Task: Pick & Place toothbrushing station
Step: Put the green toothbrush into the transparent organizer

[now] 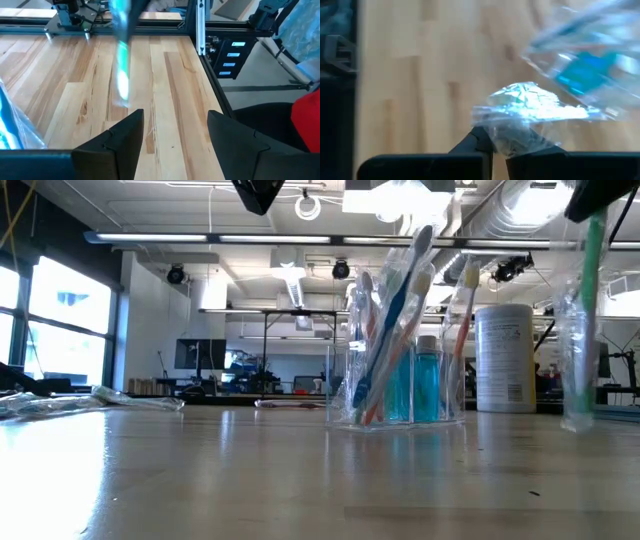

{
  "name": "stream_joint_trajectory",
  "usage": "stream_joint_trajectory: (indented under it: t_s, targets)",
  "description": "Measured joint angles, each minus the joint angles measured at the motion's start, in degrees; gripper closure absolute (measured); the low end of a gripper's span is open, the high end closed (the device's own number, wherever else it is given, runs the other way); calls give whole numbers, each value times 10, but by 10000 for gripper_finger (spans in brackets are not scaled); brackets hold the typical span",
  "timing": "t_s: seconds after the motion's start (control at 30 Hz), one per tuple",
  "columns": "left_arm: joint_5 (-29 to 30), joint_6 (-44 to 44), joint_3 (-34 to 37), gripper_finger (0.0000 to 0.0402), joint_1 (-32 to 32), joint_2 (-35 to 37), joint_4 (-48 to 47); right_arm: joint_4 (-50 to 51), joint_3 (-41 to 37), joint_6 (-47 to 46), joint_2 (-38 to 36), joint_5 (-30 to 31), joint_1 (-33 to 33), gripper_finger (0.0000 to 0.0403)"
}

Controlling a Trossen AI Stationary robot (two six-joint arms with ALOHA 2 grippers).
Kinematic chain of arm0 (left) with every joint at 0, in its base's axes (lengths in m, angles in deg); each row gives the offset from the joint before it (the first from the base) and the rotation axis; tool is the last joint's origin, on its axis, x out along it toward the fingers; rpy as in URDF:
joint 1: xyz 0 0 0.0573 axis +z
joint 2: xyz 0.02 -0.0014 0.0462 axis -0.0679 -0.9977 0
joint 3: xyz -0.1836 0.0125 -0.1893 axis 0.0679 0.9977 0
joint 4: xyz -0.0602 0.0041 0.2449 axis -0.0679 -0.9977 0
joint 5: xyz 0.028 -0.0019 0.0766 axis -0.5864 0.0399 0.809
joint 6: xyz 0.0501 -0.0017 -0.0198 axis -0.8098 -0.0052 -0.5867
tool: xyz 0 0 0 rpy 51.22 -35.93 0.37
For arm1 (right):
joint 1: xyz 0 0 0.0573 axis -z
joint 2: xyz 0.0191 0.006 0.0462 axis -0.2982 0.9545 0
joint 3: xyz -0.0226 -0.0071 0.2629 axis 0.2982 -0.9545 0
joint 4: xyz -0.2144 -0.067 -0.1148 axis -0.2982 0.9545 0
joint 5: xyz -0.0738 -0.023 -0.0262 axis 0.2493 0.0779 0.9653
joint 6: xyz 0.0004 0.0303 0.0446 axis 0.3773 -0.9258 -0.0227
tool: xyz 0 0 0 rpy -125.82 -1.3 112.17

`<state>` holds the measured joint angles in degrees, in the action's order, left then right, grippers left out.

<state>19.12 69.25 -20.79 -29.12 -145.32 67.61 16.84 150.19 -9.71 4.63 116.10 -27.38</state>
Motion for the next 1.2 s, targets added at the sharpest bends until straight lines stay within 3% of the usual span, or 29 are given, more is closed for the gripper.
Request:
stream_joint_trajectory:
  t_s: [0.2, 0.37, 0.57, 0.8, 1.0, 1.2]
  targets:
    - [0, 8, 0, 187, 0, 0, -4, 154, 0, -109, -48, 88, -18, 392]
    - [-1, 8, 0, 187, 0, 0, -12, 261, 0, -170, -82, 206, -22, 393]
    - [-2, 15, 0, 187, 0, 0, -27, 285, 0, -147, -132, 278, 8, 393]
    - [-2, 14, 0, 187, 0, 0, -36, 231, 0, -67, -165, 265, 59, 392]
    - [-1, 15, 0, 187, 0, 0, -40, 154, 0, 27, -150, 218, 106, 392]
    - [-1, 29, 0, 187, 0, 0, -57, 145, 0, 39, -121, 180, 162, 392]
